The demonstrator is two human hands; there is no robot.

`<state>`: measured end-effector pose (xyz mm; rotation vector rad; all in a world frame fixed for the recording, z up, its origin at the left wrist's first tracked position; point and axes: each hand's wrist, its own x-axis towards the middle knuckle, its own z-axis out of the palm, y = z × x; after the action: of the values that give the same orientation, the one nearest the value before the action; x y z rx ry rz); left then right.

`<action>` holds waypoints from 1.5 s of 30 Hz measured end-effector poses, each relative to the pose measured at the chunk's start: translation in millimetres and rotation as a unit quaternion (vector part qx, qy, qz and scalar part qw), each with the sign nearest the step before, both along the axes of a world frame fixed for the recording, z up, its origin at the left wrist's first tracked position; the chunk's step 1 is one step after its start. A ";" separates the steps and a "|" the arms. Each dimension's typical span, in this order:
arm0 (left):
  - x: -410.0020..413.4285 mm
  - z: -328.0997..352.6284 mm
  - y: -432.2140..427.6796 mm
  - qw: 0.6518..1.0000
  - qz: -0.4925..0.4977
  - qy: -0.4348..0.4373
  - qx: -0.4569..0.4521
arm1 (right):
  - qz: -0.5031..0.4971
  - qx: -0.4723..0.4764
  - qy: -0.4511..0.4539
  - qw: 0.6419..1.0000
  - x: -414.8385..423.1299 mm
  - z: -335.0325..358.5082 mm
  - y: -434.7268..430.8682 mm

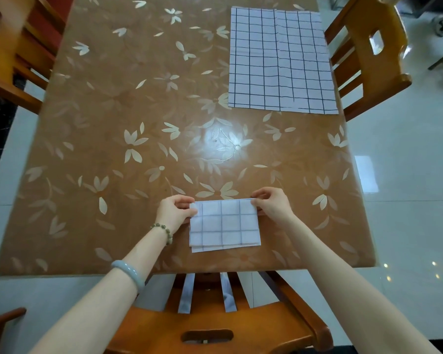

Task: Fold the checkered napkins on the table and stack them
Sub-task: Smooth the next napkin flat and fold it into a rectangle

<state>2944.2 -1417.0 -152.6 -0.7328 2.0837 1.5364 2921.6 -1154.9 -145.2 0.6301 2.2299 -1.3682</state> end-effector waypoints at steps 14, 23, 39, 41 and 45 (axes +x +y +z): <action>8.4 -1.5 3.8 0.980 -0.119 0.074 -0.142 | 0.166 0.151 0.086 0.971 10.3 -2.3 -5.1; 34.4 -8.5 30.3 0.730 -0.435 0.378 -0.368 | 0.174 0.190 0.167 0.952 22.9 -13.6 -9.9; 42.3 -38.8 43.5 0.690 -0.547 0.288 -0.377 | 0.370 0.228 0.317 0.843 66.4 -43.8 -74.2; 42.2 -39.9 42.6 0.689 -0.546 0.280 -0.386 | 0.408 0.277 0.290 0.820 65.1 -51.5 -63.1; 38.6 -43.8 30.5 0.711 -0.529 0.224 -0.405 | 0.416 0.353 0.236 0.805 63.6 -55.2 -22.2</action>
<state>2982.8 -1386.4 -196.4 0.6913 2.6976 0.0887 2985.1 -1177.1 -200.4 -0.5573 2.8493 -0.2196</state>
